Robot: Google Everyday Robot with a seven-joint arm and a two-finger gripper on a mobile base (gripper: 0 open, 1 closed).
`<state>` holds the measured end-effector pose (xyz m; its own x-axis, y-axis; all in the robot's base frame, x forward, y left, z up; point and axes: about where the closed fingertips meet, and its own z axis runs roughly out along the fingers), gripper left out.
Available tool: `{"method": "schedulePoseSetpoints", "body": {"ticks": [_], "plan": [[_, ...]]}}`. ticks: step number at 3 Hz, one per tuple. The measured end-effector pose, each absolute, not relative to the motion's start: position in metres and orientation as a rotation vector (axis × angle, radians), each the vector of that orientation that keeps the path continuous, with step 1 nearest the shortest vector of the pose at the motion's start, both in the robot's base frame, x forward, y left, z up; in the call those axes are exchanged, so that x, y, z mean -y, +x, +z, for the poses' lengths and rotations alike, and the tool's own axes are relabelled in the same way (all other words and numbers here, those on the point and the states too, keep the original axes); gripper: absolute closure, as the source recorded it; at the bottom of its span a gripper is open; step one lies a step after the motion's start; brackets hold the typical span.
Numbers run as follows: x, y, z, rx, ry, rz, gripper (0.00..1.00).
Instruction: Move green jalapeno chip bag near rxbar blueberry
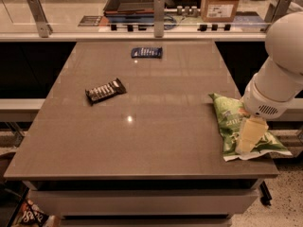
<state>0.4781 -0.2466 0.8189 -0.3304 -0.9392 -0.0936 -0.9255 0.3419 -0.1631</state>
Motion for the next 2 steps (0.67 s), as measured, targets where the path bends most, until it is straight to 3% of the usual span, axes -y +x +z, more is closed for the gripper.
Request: {"method": "schedulePoseSetpoints", "body": {"ticks": [2], "plan": [[0.2465,0.4779,0.8280,-2.429,-1.706,-0.120,0.87]]}}
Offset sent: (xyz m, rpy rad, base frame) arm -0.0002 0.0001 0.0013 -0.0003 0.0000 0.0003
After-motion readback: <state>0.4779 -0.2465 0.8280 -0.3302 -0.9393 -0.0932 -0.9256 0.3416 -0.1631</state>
